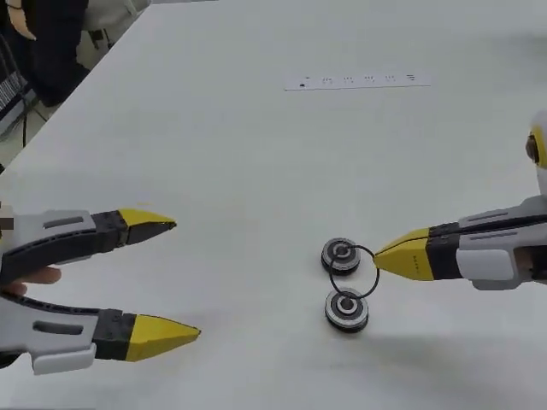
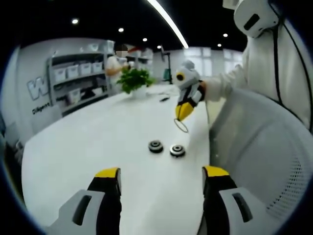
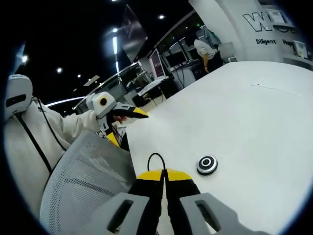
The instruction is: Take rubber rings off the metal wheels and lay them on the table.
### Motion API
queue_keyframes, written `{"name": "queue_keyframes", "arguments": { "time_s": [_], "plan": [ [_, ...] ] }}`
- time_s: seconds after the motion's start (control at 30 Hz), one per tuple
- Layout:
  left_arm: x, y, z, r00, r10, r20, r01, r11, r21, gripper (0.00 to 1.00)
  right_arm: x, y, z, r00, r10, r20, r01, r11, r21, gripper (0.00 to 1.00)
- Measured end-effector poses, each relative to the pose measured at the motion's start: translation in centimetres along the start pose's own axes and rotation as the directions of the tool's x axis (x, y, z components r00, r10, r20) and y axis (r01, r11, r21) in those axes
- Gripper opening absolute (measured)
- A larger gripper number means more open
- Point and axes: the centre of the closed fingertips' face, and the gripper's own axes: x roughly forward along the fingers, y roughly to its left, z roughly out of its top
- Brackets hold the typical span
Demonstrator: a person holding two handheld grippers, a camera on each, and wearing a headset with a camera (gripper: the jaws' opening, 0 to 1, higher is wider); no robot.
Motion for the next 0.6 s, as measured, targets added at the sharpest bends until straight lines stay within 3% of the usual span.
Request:
{"name": "queue_keyframes", "arguments": {
  "time_s": [0.37, 0.6],
  "plan": [
    [-1.3, 0.1, -0.9, 0.9985, 0.055, 0.005, -0.055, 0.998, -0.034, 0.69, 0.8, 0.8, 0.8, 0.9990, 0.028, -0.035, -0.030, 0.998, -0.048, 0.00],
    [-1.8, 0.1, -1.2, 0.9964, 0.085, 0.007, -0.084, 0.995, -0.050, 0.75, 1.5, 1.1, 0.9, 0.9969, 0.046, -0.064, -0.051, 0.996, -0.070, 0.00]
  ]
}}
